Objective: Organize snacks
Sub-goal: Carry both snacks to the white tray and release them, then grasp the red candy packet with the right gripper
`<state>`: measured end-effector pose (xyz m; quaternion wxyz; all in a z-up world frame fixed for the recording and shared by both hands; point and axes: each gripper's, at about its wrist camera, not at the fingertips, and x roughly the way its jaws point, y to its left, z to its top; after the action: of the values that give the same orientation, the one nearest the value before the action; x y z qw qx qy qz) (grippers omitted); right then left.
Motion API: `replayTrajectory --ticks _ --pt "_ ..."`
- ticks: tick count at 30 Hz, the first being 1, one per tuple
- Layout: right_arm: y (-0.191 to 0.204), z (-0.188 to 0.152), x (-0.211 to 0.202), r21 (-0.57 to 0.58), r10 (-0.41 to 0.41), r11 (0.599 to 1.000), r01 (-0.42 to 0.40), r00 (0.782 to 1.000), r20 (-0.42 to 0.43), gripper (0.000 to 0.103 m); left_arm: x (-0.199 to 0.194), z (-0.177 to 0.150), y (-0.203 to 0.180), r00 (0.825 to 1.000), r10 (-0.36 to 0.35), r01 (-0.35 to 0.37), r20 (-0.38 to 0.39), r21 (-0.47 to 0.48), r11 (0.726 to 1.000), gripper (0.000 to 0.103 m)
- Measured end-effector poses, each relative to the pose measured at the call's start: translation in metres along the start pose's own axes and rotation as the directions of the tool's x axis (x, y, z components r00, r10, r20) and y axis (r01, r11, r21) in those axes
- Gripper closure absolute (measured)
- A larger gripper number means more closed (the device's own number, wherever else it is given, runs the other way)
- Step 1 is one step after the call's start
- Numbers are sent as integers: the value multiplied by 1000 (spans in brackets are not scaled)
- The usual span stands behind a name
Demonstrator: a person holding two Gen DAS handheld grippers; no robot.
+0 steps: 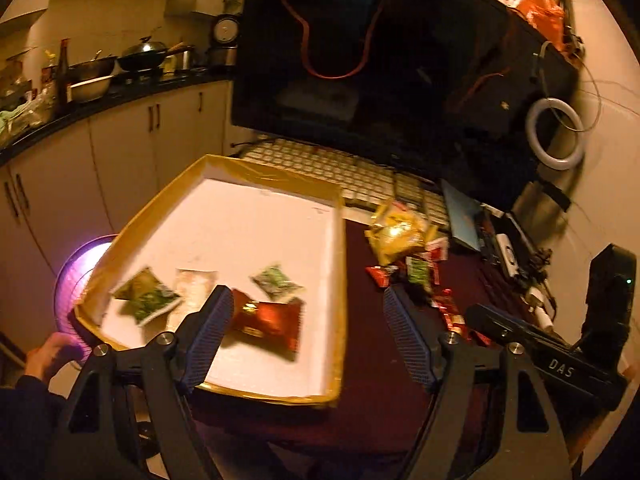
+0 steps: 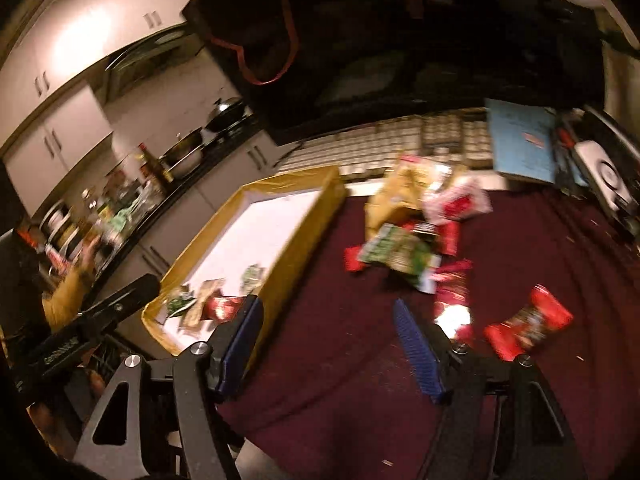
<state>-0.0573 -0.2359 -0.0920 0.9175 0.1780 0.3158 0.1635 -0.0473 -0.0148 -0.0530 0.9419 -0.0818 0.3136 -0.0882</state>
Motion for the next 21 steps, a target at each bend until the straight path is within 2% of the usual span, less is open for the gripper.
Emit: replayTrajectory --ticks 6,10,14,21 --pt "-18 10 -2 47 -59 997 58 998 18 31 -4 -3 -32 998 -64 64 -8 46 997 26" --pt "-44 12 -9 102 -88 991 84 996 33 30 3 -8 -51 991 -124 126 -54 54 990 26" --pt "-72 8 -21 134 -115 985 111 993 27 29 11 -13 -64 983 -150 157 -101 65 986 26" --pt "-119 2 -8 232 -182 953 198 979 -87 29 22 -21 -78 977 -151 164 -149 81 983 26"
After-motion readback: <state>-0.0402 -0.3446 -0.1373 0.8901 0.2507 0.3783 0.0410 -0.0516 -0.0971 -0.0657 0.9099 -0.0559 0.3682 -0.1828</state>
